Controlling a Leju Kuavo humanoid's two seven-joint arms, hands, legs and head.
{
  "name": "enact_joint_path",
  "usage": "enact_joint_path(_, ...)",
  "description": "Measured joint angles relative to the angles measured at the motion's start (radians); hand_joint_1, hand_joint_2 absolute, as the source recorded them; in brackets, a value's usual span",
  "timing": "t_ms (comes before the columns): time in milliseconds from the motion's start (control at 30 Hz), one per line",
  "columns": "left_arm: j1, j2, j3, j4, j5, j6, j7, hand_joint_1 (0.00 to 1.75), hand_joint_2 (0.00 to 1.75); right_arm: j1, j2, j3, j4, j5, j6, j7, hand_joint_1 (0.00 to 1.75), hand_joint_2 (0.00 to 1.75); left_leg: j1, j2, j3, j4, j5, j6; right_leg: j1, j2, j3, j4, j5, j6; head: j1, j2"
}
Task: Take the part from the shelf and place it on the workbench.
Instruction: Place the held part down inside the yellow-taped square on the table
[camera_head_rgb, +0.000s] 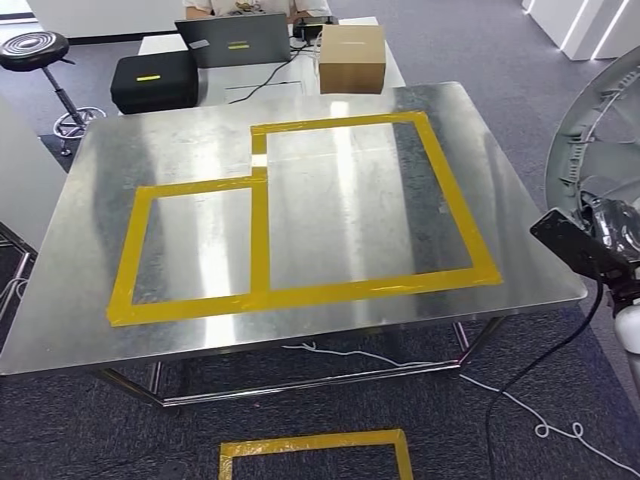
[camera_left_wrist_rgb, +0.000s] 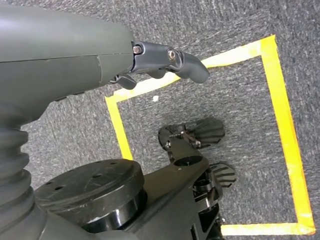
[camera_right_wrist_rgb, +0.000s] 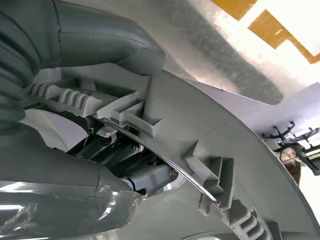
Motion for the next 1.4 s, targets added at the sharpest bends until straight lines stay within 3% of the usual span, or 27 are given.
enact_joint_path(33,0.0,0.0,0.0,0.0,0.0,-0.001,0.0,0.0,1.75,-0.001,-0.002,-0.001,0.007,-0.003,0.0,-0.001,1.59,1.75,0.002,0.0,-0.002,-0.002,0.004,-0.013,0.002,0.0,-0.003,0.0,0.002,-0.002,0.0,0.0)
enact_joint_path(133,0.0,0.0,0.0,0.0,-0.003,0.001,0.0,0.0,1.75,-0.006,-0.01,-0.003,0.027,-0.009,0.0,-0.002,1.59,1.75,0.01,0.0,-0.007,-0.008,0.014,-0.087,0.004,0.0,-0.011,0.002,0.005,-0.007,0.0,0.0)
enact_joint_path(167,0.0,0.0,0.001,0.0,-0.003,0.001,0.0,0.0,1.75,-0.01,-0.014,-0.003,0.035,-0.01,0.0,-0.003,1.59,1.75,0.012,0.0,-0.009,-0.009,0.017,-0.102,0.004,0.0,-0.014,0.003,0.007,-0.007,0.0,0.0)
enact_joint_path(200,0.0,0.0,0.001,0.0,-0.004,0.002,0.0,0.0,1.75,-0.016,-0.018,-0.004,0.043,-0.01,0.0,-0.003,1.59,1.75,0.012,0.0,-0.012,-0.009,0.019,-0.108,0.004,0.0,-0.017,0.004,0.008,-0.007,0.001,0.0)
enact_joint_path(567,-0.001,0.006,0.001,0.0,-0.036,-0.017,-0.009,0.0,1.75,-0.218,-0.037,0.027,0.256,0.028,0.05,-0.04,1.59,1.75,0.004,0.0,-0.034,-0.003,0.031,-0.095,-0.003,-0.001,-0.037,0.003,0.024,0.002,0.001,0.0)
enact_joint_path(867,-0.003,0.01,0.0,0.0,-0.038,-0.024,-0.017,0.0,1.75,-0.31,-0.029,0.086,0.345,0.07,0.057,-0.071,1.59,1.75,0.004,0.0,-0.043,-0.002,0.033,-0.093,-0.003,-0.001,-0.043,0.004,0.026,0.002,0.001,0.0)
enact_joint_path(967,-0.009,0.012,0.0,0.0,-0.041,-0.024,-0.015,0.0,1.75,-0.393,0.007,0.136,0.399,0.107,0.064,-0.072,1.59,1.75,0.004,0.001,-0.045,-0.002,0.035,-0.094,-0.003,0.001,-0.047,0.004,0.028,0.001,0.001,0.0)
enact_joint_path(1100,-0.017,0.012,0.0,0.0,-0.046,-0.023,-0.009,0.0,1.75,-0.498,0.093,0.209,0.467,0.142,0.058,-0.084,1.59,1.75,0.006,0.002,-0.046,-0.002,0.038,-0.095,-0.002,0.003,-0.05,0.004,0.03,0.0,0.0,0.0)
enact_joint_path(1400,-0.017,0.009,-0.001,0.0,-0.063,-0.026,0.009,0.0,1.75,-0.581,0.233,0.318,0.517,0.165,0.058,-0.118,1.59,1.75,0.008,-0.001,-0.052,-0.002,0.041,-0.098,0.0,-0.002,-0.054,0.006,0.03,-0.002,0.001,0.0)
